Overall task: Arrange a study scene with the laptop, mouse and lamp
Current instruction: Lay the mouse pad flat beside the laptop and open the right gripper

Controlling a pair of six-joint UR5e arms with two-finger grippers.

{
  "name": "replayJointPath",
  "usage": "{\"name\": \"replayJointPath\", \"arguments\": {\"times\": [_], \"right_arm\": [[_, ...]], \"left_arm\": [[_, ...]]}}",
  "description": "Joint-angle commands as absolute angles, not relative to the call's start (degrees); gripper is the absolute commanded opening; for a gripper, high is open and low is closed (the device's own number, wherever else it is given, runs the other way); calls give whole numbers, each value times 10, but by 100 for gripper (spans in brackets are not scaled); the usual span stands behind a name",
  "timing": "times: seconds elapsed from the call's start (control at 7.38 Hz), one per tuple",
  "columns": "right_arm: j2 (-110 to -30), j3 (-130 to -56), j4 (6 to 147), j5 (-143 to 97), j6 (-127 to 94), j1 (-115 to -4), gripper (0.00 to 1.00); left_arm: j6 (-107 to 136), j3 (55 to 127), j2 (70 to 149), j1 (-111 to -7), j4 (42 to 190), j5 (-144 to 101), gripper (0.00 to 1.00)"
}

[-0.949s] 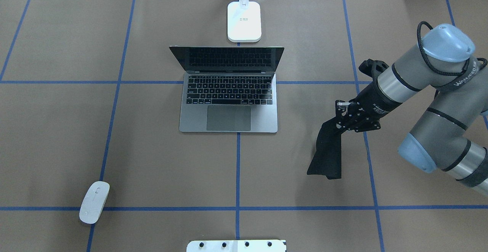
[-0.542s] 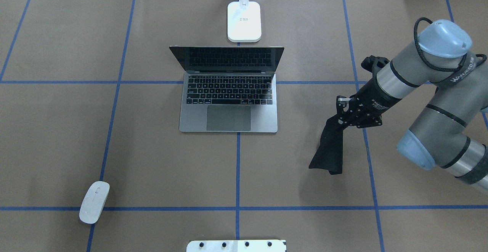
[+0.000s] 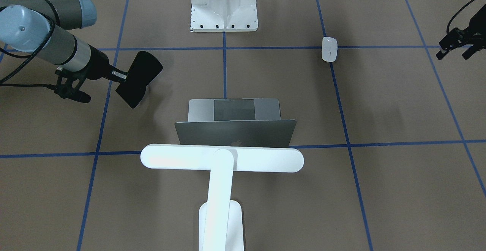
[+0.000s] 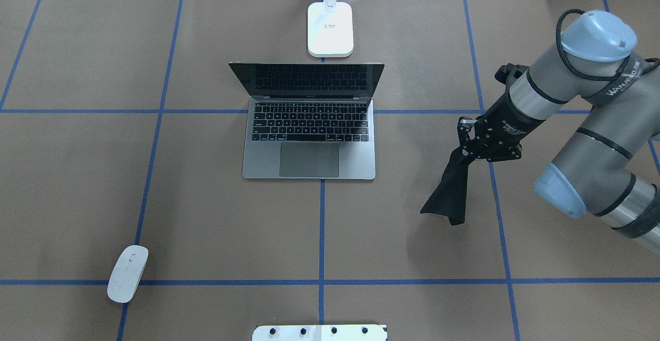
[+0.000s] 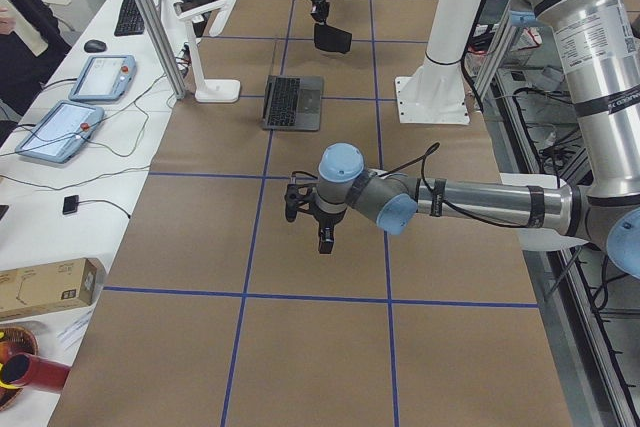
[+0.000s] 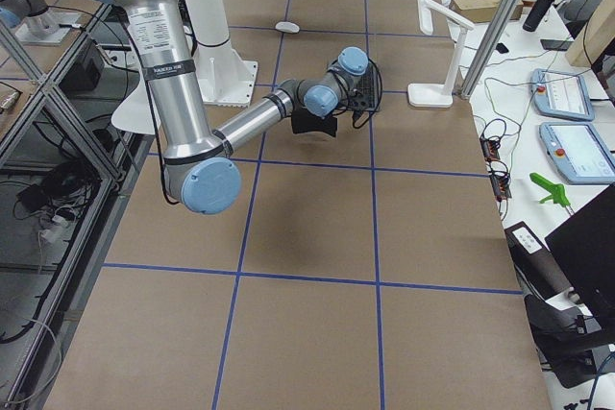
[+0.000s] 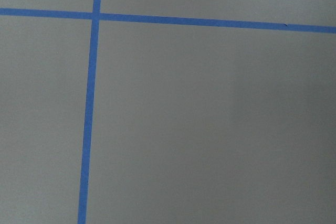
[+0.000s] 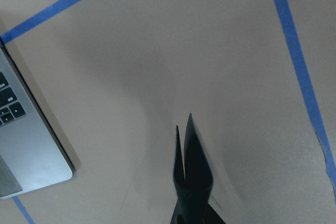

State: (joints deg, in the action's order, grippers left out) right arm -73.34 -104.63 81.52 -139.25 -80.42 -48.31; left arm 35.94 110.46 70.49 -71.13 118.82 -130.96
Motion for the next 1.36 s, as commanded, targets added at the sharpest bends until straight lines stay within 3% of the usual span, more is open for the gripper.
{"name": "replayJointPath", "arguments": {"times": [0.0,0.68,0.81,0.95,1.22], "right_arm": [[-699,-1062,895,-1383,-803,-491,5],[-698,-1078,924,-1378,-803,-504,4],[-690,-1078,937,-1376,-803,-504,30],[-667,-1078,974,-1361,-803,-505,99],[-649,-1079,1003,-1357,-803,-503,100]], "left_arm": [[359,1107,705,-712,1188,-1310,100],[359,1108,705,-713,1188,-1310,100],[359,1108,705,-713,1188,-1310,100],[359,1109,705,-713,1188,-1310,100],[359,1109,705,-713,1188,-1310,100]]}}
